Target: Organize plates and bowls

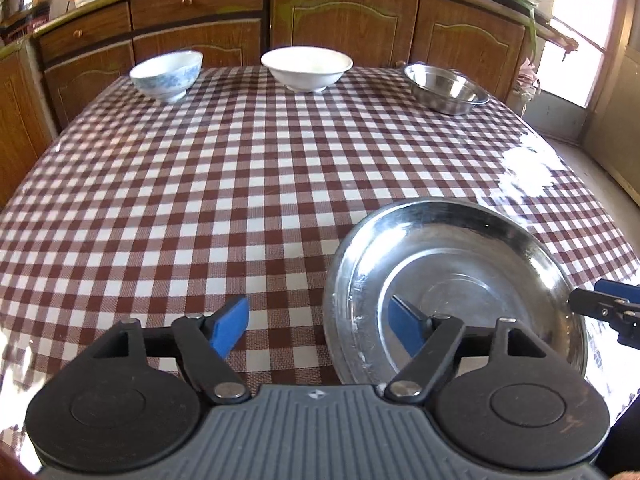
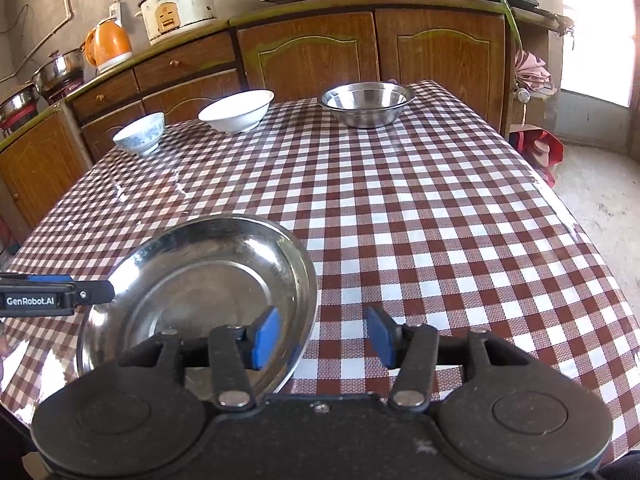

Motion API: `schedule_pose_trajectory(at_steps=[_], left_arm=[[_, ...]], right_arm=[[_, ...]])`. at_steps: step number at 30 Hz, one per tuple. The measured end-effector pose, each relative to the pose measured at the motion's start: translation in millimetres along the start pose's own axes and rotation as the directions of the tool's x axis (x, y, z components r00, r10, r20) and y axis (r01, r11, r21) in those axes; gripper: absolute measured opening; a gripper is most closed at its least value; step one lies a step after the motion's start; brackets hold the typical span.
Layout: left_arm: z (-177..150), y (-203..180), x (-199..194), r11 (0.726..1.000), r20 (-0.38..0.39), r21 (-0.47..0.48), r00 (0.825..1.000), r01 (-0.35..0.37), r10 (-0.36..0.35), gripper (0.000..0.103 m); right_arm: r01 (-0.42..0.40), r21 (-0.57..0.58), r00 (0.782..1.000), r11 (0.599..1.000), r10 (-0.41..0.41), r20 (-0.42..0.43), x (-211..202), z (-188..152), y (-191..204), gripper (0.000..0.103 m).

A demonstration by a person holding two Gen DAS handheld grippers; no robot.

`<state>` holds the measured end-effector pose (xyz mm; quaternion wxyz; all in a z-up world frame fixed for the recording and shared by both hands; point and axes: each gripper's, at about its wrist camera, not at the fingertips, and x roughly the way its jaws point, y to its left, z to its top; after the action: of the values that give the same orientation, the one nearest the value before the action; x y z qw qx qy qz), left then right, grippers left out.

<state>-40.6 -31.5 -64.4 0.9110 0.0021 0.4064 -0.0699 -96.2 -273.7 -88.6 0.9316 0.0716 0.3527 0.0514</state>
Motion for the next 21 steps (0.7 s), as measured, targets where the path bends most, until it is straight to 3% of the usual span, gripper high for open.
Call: schedule_pose_trajectory(at_steps=[6, 11, 15, 17, 21], left_arm=[[1.4, -0.5, 14.3, 1.000, -0.045, 0.000, 0.999, 0.019, -0.019, 0.077], [-0.8, 0.6, 27.0, 0.998, -0.083, -0.005, 0.994, 0.070, -0.071, 0.056], [-3.7, -3.1, 28.1, 0.996, -0.057, 0.022, 0.995, 0.082, -0.081, 0.041], [-3.1, -4.7, 29.0, 0.996, -0.056, 0.017, 0.995, 0.086, -0.085, 0.035], [-5.2, -1.0, 29.1, 0.997, -0.054, -0.003, 0.995, 0.083, -0.083, 0.034]], right_arm=[[-0.042, 0.027, 0.998, 0.999, 0.043, -0.036, 9.7, 0.5, -2.0, 0.066], [-0.091, 0.093, 0.991, 0.991, 0.100, -0.091, 25.8, 0.5, -9.1, 0.066], [-0.124, 0.117, 0.986, 0.985, 0.135, -0.095, 32.1, 2.7, -9.2, 0.068], [-0.150, 0.119, 0.982, 0.982, 0.162, -0.098, 34.6, 5.2, -6.5, 0.048], [-0.104, 0.056, 0.990, 0.993, 0.109, -0.095, 36.0, 8.2, 6.6, 0.032]])
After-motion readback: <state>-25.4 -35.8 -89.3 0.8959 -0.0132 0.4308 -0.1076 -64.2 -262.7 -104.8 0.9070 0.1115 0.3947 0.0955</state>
